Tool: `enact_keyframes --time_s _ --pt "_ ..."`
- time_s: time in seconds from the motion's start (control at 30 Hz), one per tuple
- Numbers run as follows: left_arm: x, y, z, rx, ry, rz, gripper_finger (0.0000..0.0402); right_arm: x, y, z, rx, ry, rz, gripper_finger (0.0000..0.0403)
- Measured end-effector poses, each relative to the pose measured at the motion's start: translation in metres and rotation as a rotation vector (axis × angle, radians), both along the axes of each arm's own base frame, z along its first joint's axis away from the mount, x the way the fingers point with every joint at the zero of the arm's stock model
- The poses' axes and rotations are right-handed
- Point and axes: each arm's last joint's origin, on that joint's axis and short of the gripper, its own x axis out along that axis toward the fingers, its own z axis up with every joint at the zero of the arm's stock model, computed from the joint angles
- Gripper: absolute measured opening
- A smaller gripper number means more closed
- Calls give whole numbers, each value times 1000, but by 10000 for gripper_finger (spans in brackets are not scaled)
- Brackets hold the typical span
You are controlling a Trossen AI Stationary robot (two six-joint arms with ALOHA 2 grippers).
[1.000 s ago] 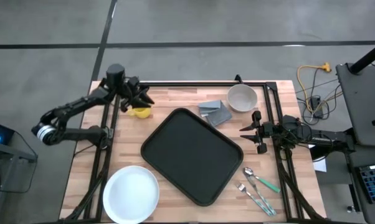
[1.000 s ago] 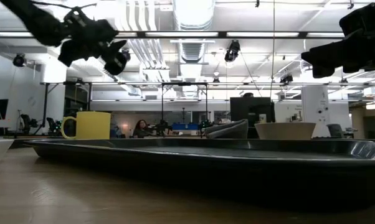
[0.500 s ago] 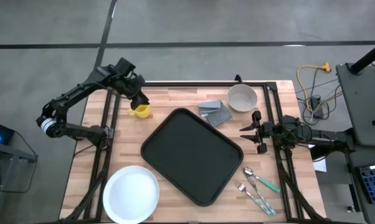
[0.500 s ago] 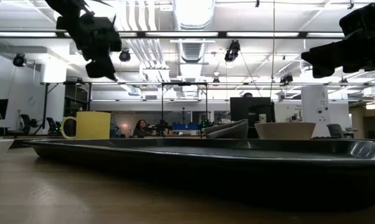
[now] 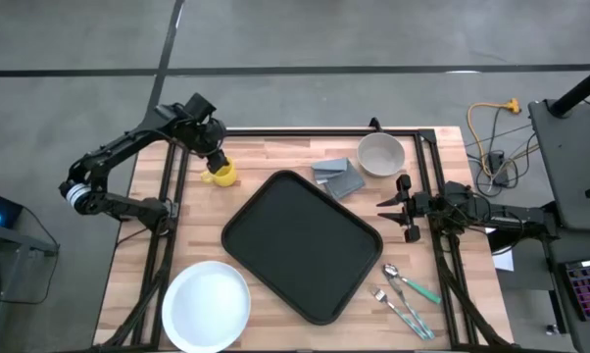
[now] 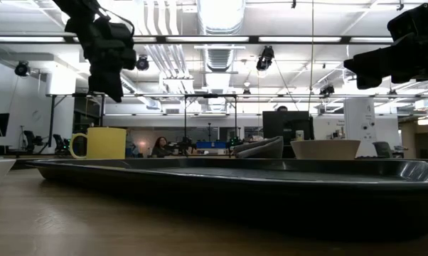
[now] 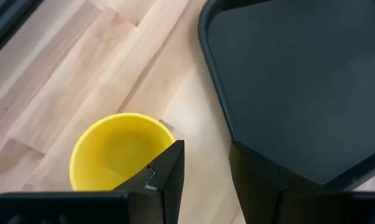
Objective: Set up tray
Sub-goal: Put the yellow mug on the top left of the black serving tray
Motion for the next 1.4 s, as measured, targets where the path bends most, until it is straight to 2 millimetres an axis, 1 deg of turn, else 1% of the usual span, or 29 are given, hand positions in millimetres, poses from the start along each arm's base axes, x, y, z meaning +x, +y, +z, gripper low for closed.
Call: enact_keyframes --time_s 0.43,0.67,0.8,1.1,1.4 --pt "3 3 1 33 -31 -1 112 0 0 0 0 0 0 107" --pt "4 5 -4 28 -28 -2 112 0 0 0 0 0 0 107" --pt "5 4 -11 23 -25 -5 112 0 0 0 0 0 0 107" --pt "4 1 -41 -3 -4 -13 112 0 0 0 0 0 0 107" --pt "4 0 -60 2 -15 6 112 0 0 0 0 0 0 107"
